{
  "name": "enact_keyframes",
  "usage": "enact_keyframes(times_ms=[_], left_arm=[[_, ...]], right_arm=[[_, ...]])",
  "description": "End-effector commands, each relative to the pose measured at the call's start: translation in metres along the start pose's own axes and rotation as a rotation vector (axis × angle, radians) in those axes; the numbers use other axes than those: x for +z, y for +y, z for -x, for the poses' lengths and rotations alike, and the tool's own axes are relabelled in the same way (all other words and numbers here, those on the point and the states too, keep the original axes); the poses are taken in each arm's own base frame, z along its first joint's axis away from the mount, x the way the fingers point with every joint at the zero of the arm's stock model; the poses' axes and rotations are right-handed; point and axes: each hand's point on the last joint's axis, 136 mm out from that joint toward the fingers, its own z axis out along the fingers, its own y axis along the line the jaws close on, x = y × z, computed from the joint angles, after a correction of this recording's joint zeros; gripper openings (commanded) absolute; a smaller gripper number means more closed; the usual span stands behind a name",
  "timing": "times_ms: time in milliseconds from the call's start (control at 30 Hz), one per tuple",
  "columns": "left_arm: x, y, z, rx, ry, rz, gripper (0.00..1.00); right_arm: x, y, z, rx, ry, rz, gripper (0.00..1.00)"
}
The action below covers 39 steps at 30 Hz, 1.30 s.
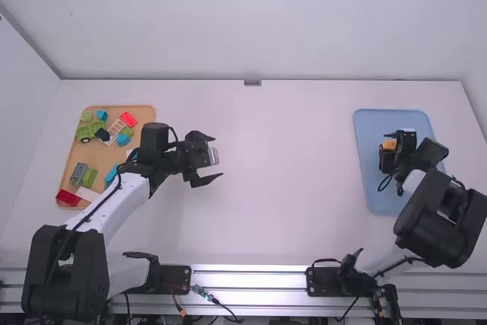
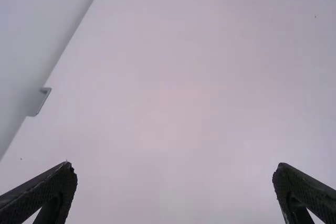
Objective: Assemble lego blocks to make yellow taxi
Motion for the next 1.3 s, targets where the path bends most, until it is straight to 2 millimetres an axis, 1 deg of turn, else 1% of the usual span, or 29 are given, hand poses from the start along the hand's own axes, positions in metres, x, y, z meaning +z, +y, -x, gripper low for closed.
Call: enact_keyframes(times_ms=[0,33,67,100,200,267,300,333,367,433,467,500,633,733,833,933,967,1000,1033,1067,1133,1200,1233,1267], left_arm=[[-0.002,-0.001,0.004,-0.021,-0.020,-0.003,0.99],[-0.002,-0.001,0.004,-0.021,-0.020,-0.003,0.99],[-0.002,-0.002,0.004,-0.022,-0.020,-0.004,0.99],[-0.002,-0.002,0.004,-0.023,-0.019,-0.005,0.99],[-0.002,-0.003,0.003,-0.026,-0.016,-0.007,0.99],[-0.002,-0.003,0.003,-0.029,-0.013,-0.008,0.99],[-0.002,-0.003,0.003,-0.029,-0.013,-0.008,0.99],[-0.002,-0.003,0.003,-0.028,-0.014,-0.008,0.99],[-0.002,-0.003,0.003,-0.028,-0.014,-0.008,0.99],[-0.002,-0.002,0.003,-0.025,-0.015,-0.005,0.99],[-0.002,-0.002,0.003,-0.025,-0.015,-0.005,0.99],[-0.002,-0.002,0.003,-0.024,-0.015,-0.005,0.99],[-0.002,-0.002,0.003,-0.025,-0.015,-0.006,0.99],[-0.002,-0.001,0.004,-0.021,-0.018,-0.002,0.99],[-0.003,0.000,0.005,-0.019,-0.022,0.000,0.99],[-0.003,0.004,0.007,-0.079,-0.029,0.016,0.99],[-0.003,0.008,0.009,-0.122,-0.039,0.029,0.99],[-0.003,0.010,0.010,-0.137,-0.043,0.035,0.99],[-0.003,0.015,0.014,-0.181,-0.057,0.053,0.99],[-0.003,0.016,0.014,-0.186,-0.057,0.056,0.99],[-0.005,0.032,0.013,-0.303,-0.050,0.126,0.99],[-0.009,0.052,0.004,-0.474,-0.018,0.238,0.99],[-0.011,0.058,0.000,-0.522,-0.007,0.273,0.99],[-0.016,0.071,-0.010,-0.647,0.024,0.366,0.99]], right_arm=[[0.008,0.003,0.001,0.025,-0.012,0.031,0.21],[0.009,0.002,0.000,0.027,-0.009,0.028,0.22],[0.012,-0.001,-0.001,0.041,-0.003,0.022,0.27],[0.013,-0.003,-0.003,0.055,0.005,0.016,0.29],[0.016,-0.005,-0.006,0.068,0.044,0.011,0.32],[0.017,-0.010,-0.014,0.082,0.101,-0.008,0.38],[0.018,-0.011,-0.017,0.087,0.119,-0.009,0.45],[0.018,-0.011,-0.017,0.089,0.128,-0.010,0.55],[0.017,-0.012,-0.018,0.092,0.139,-0.013,0.58],[0.017,-0.012,-0.018,0.096,0.152,-0.009,0.82],[0.017,-0.012,-0.018,0.097,0.154,-0.008,0.87],[0.016,-0.012,-0.018,0.106,0.161,-0.008,0.99],[0.013,-0.015,-0.019,0.125,0.208,-0.015,0.99],[0.009,-0.009,-0.014,0.153,0.275,0.008,0.99],[0.000,-0.018,-0.009,0.222,0.345,-0.031,0.99],[-0.015,-0.024,0.002,0.277,0.438,-0.092,0.99],[-0.024,-0.025,0.011,0.297,0.474,-0.117,0.99],[-0.027,-0.025,0.015,0.300,0.486,-0.125,0.99],[-0.036,-0.025,0.024,0.311,0.515,-0.143,0.99],[-0.037,-0.024,0.025,0.312,0.518,-0.146,0.99],[-0.050,-0.018,0.043,0.321,0.547,-0.153,0.99],[-0.057,-0.007,0.058,0.313,0.551,-0.137,0.99],[-0.058,-0.003,0.062,0.307,0.552,-0.131,0.99],[-0.060,0.008,0.075,0.277,0.543,-0.114,0.99]])
